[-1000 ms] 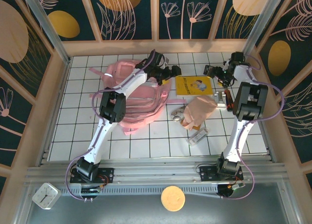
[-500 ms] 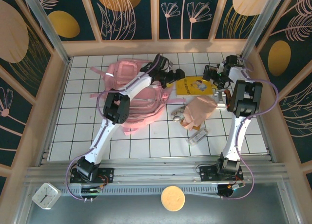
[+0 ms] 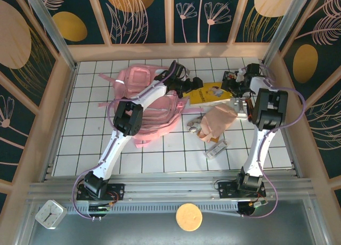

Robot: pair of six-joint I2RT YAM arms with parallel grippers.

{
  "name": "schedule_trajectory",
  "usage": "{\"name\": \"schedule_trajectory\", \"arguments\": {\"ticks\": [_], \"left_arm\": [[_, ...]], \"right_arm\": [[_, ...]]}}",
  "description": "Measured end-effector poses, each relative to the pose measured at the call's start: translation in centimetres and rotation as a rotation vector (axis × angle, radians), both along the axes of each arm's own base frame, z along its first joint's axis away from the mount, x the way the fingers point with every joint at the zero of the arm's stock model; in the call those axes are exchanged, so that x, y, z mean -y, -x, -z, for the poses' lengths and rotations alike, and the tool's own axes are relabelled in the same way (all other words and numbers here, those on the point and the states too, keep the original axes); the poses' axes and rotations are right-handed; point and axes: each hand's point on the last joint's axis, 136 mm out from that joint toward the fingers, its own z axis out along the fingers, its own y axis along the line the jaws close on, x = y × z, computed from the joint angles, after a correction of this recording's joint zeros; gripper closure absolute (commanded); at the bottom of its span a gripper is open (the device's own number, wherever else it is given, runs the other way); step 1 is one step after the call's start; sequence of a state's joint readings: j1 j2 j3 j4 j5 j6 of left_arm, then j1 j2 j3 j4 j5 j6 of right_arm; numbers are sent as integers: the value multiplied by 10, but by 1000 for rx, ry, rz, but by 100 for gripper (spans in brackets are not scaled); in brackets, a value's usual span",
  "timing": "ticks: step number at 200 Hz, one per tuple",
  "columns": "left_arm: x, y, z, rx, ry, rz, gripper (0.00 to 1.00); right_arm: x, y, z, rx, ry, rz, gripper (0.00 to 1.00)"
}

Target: Pack books, pencil case, and school supplies into a backpack

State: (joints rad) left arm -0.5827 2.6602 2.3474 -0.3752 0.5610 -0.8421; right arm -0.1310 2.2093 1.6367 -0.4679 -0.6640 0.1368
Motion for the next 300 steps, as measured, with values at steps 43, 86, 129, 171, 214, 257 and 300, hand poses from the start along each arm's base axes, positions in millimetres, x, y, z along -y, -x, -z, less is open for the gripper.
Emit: {"name": "schedule_trajectory", "arguments": {"ticks": [43,86,129,171,214,257,300], "left_arm": [[-1,1,0,7,-7,9,2],[-7,7,-1,12,-33,37,1],[-26,24,-3,-9,-104,82,1],[-75,38,-30,-24,-126,69,1],[-133,19,-110,82,45,-54,1],[-120,12,-189,270,171,15,1],[-130,19,-264,501,140,107,1]], "right_arm": [[0,5,-22,36,11,2,91],[-10,9,-48,75,13,-4,100],[-19,18,-71,101,0,-6,100],[-26,28,-128,193,-48,-5,100],[-42,44,-189,303,-149,-53,100],[-76,71,-220,348,-258,-162,100],[-142,114,-240,347,-350,-358,100]]}}
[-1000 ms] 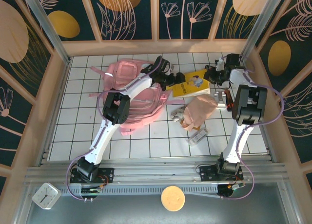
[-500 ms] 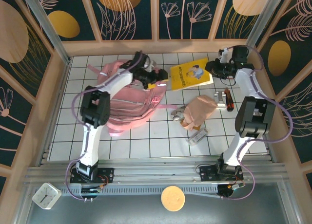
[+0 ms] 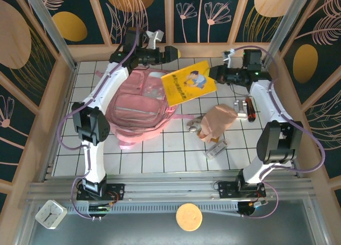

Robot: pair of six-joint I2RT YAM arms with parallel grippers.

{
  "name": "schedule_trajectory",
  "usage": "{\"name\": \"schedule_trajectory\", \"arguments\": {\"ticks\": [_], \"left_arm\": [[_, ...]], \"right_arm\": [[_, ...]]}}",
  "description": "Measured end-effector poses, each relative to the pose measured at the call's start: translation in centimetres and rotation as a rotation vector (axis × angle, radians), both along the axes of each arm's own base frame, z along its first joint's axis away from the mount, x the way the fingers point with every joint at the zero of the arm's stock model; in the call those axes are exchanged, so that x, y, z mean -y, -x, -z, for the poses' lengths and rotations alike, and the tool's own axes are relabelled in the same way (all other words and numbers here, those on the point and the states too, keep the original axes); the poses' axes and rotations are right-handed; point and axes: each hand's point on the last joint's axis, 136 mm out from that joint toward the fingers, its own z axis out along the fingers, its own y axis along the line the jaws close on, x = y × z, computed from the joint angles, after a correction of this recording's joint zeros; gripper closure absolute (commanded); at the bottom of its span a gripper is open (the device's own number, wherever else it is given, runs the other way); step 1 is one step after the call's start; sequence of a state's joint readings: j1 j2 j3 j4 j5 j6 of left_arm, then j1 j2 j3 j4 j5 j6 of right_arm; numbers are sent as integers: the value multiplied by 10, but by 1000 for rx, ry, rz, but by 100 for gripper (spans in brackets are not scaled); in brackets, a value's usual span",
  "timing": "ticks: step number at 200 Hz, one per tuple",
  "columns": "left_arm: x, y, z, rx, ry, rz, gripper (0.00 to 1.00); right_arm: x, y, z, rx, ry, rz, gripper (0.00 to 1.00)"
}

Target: Pack books, pencil case, and school supplies into a backpack

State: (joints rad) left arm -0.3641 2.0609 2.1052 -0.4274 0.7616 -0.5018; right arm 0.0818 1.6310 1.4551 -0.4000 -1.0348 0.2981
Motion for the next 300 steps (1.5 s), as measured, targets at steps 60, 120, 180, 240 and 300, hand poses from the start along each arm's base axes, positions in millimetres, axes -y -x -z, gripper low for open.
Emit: {"name": "schedule_trajectory", "arguments": {"ticks": [60,120,180,240,300], "left_arm": [[7,68,52,-148,-12,186,1],[-16,141,53,-155,-14,227,34],[-24,133,64,-168,2,194,100],[-44,107,67,-241,78,67,100],[-50,67,30,-360,394,-113,100]], "right_arm": [[-67,47,-10,-23,-17,-206,100],[-76,52,-2,-60,-22,-252,100],[-86,48,-2,-57,-13,-281,56],[-16,7,12,-72,98,77,1],[-74,73,8,-90,-28,-14,1]]}}
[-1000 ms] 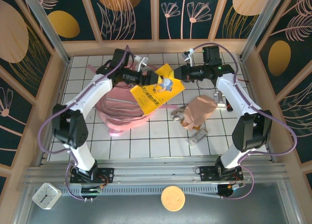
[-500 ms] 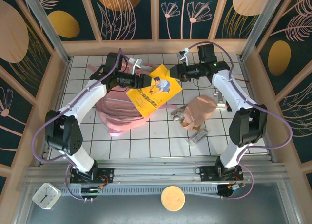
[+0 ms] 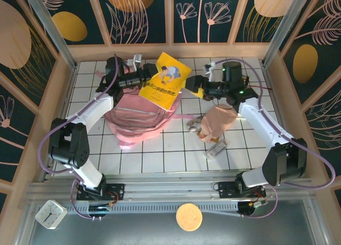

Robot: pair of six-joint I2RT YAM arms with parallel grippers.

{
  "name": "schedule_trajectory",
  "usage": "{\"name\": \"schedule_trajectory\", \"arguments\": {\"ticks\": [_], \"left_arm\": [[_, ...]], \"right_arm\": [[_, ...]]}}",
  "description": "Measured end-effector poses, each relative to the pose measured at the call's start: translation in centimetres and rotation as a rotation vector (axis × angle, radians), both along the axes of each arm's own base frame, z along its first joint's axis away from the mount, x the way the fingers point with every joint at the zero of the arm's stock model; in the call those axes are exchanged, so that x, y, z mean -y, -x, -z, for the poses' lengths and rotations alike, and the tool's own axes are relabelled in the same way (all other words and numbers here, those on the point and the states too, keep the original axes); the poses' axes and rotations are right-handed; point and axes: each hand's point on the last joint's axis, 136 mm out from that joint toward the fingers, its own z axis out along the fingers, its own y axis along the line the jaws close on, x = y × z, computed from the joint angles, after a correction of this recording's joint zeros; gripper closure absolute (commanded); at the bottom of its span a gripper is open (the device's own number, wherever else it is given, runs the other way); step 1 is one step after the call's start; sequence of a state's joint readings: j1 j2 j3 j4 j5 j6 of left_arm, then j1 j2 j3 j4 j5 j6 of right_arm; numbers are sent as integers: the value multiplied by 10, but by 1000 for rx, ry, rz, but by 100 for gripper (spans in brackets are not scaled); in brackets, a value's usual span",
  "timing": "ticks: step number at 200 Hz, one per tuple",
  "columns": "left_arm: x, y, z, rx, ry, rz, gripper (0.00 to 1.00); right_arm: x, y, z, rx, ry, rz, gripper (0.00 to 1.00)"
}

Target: Pack books, pencil case, and school supplies into a backpack

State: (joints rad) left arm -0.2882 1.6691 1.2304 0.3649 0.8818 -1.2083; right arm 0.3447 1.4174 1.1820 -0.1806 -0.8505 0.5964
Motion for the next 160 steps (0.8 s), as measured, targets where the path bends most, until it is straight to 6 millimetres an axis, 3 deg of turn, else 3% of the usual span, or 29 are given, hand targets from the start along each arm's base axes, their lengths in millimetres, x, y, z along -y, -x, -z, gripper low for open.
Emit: {"name": "schedule_trajectory", "arguments": {"ticks": [35,104,120,160], "left_arm": [[1,0,-20,-17,106,-3,100],[1,19,-30,-40,166,19,100],[0,22,-34,-32,167,24,100],[-1,23,-28,-34,141,23,100]], "right_arm": [[-32,-2,8,-38,-48,-43,1],[-48,-39,15,-42,-92,-11,3],[-50,-43,7,-20,-119,-9,11],[-59,-43,-16,40,-182,-19,57]]}}
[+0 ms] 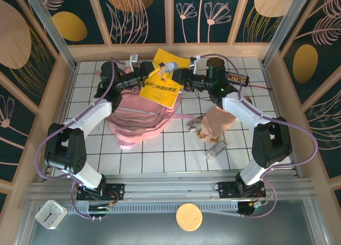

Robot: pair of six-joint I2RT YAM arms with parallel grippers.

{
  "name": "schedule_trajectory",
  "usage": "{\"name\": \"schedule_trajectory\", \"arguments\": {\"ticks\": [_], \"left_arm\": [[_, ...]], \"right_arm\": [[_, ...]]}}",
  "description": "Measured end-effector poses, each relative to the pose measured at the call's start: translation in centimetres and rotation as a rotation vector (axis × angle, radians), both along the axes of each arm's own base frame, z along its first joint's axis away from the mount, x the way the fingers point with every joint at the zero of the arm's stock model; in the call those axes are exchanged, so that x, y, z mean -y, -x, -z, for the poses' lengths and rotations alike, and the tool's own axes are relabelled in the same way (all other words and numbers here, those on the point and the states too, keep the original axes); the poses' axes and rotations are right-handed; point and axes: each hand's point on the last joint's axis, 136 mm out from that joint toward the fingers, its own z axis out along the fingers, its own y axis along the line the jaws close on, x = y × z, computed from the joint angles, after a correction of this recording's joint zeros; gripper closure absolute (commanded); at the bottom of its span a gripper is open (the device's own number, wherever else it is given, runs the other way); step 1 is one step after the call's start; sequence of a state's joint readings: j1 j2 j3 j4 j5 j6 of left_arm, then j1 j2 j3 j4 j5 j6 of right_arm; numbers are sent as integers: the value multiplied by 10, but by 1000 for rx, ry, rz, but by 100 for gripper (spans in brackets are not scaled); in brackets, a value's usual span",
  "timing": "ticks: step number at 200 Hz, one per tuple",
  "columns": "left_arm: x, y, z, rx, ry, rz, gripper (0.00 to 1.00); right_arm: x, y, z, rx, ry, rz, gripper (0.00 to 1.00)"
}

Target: Pack books, pencil case, and school supplies into a backpack

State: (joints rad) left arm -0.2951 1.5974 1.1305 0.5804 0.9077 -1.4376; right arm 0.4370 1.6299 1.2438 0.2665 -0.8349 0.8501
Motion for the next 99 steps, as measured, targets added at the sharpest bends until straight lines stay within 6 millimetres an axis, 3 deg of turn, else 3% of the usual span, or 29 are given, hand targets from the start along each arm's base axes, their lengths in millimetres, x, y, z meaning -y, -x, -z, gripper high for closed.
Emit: {"name": "schedule_trajectory", "arguments": {"ticks": [52,63,79,99], "left_arm": [[-2,-6,13,-11,-82,-4,99],[-2,-8,13,6,-120,-4,79],[-3,-8,11,30,-198,-3,36],[-12,-14,12,103,-372,-52,15]], "right_arm": [[-2,5,-13,20,-24,1,93],[-2,6,-15,25,-19,12,99],[-1,6,-17,32,-8,31,100],[3,8,-12,6,42,41,100]]}}
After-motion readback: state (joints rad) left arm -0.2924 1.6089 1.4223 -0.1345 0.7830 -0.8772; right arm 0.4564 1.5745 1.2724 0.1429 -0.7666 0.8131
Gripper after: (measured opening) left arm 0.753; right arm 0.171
